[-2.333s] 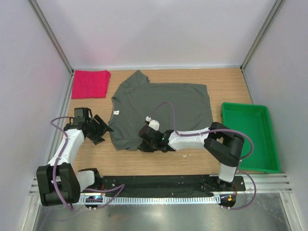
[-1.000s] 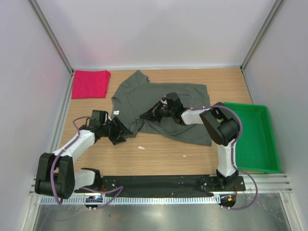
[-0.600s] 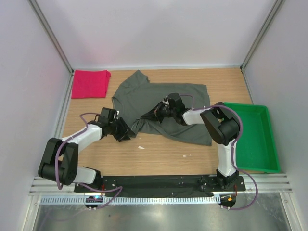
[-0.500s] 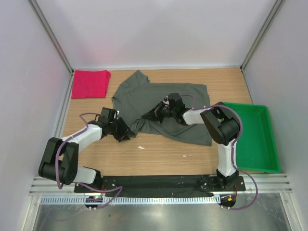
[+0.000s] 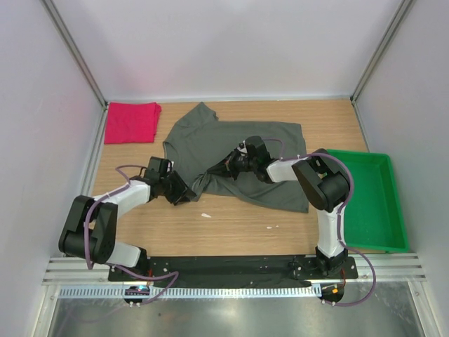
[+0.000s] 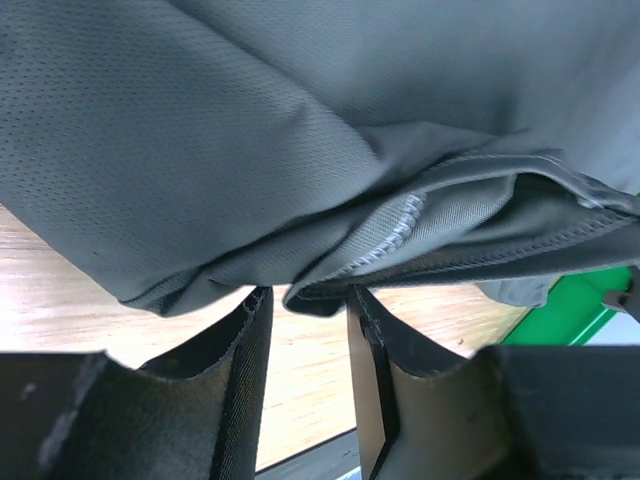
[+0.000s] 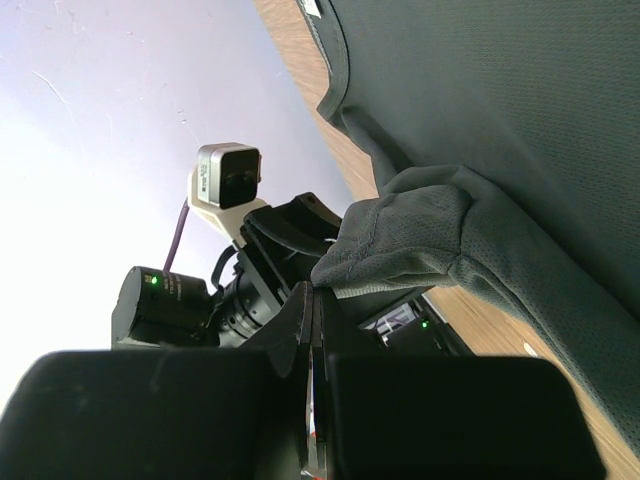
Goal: Fold and stack the t-shirts
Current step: Flatten the tshirt out
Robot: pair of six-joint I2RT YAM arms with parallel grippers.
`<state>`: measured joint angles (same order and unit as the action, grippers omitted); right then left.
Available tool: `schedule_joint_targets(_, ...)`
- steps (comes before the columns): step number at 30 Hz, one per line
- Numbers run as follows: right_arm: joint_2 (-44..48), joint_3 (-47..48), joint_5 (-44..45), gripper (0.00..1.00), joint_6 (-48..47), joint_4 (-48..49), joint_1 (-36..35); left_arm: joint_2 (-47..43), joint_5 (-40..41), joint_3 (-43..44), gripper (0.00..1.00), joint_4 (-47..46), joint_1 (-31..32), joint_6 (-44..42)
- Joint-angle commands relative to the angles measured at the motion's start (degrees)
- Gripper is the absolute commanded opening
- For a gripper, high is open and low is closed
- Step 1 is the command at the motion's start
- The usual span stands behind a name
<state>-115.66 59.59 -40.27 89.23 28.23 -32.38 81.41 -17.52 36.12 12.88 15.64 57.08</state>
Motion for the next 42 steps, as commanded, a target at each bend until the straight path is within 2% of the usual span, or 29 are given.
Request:
schedule_joint_targets(1,1.22,-0.18,-1.21,0.01,-0.55,1.92,0.21,0.86,0.91,-0.43,0.36,-2.34,0.18,0.66)
schedule_joint_targets(4,1.31,-0.18,-1.21,0.01,-0.55,1.92,0.21,0.68,1.08,-0.79,0.35,-2.25,0.27,0.58)
schedule_joint_targets(7,1.4,-0.53,-1.3,0.01,-0.64,1.83,0.21,0.95,0.73,-0.61,0.27,-2.51,0.18,0.14)
schedule_joint_targets(8,1.4,-0.62,-1.39,0.01,-0.64,1.92,0.21,1.12,0.56,-0.52,0.17,-2.51,0.27,-0.12)
schedule_joint_targets(10,1.83,-0.79,-1.56,0.01,-1.34,1.04,0.21,1.12,-0.15,-0.09,0.09,-2.25,0.27,-0.82)
schedule_joint_targets(11,1.92,-0.79,-1.65,0.01,-1.78,0.43,0.21,0.86,-0.23,0.09,0.0,-1.64,0.27,-1.18)
schedule_joint_targets(16,3.77,-1.15,-2.44,0.01,-7.13,-4.92,0.3,-2.56,0.29,2.19,0.0,2.75,0.71,-3.64)
schedule_joint_targets(17,4.12,-0.88,-2.97,0.01,-8.97,-6.59,0.13,-3.44,1.07,2.98,0.0,6.5,1.06,-5.38)
schedule_joint_targets(18,4.64,0.08,-3.14,0.01,-11.16,-11.91,0.04,-4.58,1.87,3.78,0.0,8.89,1.41,-6.18)
schedule_joint_targets(19,5.69,0.95,-3.32,0.01,-17.71,-15.62,-0.05,-6.68,3.35,5.26,0.0,11.17,1.85,-7.06)
schedule_joint_targets(21,6.84,4.54,-2.19,0.01,-25.65,-30.89,-0.75,-9.06,4.33,6.59,0.0,18.03,2.38,-9.52)
schedule_joint_targets(23,7.99,6.32,-0.43,0.01,-36.87,-39.79,-1.37,-12.84,6.0,7.64,0.0,24.08,2.64,-11.37)
schedule_joint_targets(24,8.34,6.85,0.45,0.01,-39.55,-45.4,-2.07,-13.9,6.61,7.82,0.0,26.21,2.73,-12.86)
schedule_joint_targets(26,9.48,6.59,0.72,0.01,-44.03,-49.48,-2.95,-17.49,7.58,7.3,0.0,30.77,2.82,-13.92)
schedule_joint_targets(38,10.54,1.32,2.13,0.01,-51.17,-55.47,-11.03,-30.33,3.46,1.94,0.0,41.07,2.91,-11.29)
schedule_joint_targets(42,8.26,3.24,0.9,0.06,-54.86,-59.77,-13.93,-35.17,5.3,1.94,0.02,46.17,2.91,-9.45)
